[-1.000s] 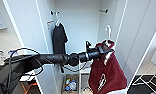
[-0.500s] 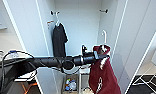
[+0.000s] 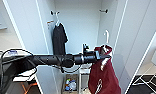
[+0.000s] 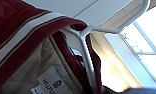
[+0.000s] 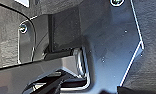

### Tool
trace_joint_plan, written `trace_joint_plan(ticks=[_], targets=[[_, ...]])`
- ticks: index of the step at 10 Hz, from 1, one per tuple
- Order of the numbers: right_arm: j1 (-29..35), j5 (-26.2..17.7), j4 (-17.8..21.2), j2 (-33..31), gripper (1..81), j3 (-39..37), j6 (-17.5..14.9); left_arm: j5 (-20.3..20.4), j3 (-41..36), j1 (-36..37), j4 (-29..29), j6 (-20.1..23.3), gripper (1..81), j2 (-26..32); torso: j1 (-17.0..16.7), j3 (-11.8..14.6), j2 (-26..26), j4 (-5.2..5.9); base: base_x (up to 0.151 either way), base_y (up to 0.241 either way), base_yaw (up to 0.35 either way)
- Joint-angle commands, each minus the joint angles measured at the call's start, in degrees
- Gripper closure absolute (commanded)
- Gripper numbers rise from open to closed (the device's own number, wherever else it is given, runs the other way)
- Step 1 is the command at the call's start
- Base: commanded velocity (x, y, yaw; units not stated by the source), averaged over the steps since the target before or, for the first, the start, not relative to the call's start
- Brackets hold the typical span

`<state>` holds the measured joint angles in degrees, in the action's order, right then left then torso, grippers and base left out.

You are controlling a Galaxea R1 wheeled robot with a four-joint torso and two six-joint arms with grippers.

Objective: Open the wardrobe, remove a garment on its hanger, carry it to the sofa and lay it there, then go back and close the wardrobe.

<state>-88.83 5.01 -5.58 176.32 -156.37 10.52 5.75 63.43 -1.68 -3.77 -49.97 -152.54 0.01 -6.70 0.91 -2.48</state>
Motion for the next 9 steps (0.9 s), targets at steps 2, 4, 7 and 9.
trace_joint_plan(ticks=[2, 4, 7, 9], targets=[[2.0, -3.0, 0.3, 0.0, 1.0, 0.2, 0.0, 5.5, -0.1, 11.0, -1.5, 0.9, 81.1, 0.1, 0.0, 0.0, 0.0, 0.00, 0.000, 0.000, 0.000], [1.9, -3.0, 0.3, 0.1, 1.0, 0.2, 0.0, 5.8, -0.1, 11.0, -1.4, 0.9, 81.1, 0.5, 0.0, 0.0, 0.0, 0.00, 0.000, 0.000, 0.000], [1.9, -3.0, 0.4, 0.0, 1.0, 0.1, 0.0, 5.8, -0.3, 11.0, -1.5, 0.8, 81.1, 0.6, 0.0, 0.0, 0.0, 0.00, 0.000, 0.000, 0.000], [1.9, -3.0, 0.4, 0.0, 1.0, 0.2, 0.0, 5.9, -0.4, 11.0, -1.4, 0.8, 81.1, 0.7, 0.0, 0.0, 0.0, 0.00, 0.000, 0.000, 0.000]])
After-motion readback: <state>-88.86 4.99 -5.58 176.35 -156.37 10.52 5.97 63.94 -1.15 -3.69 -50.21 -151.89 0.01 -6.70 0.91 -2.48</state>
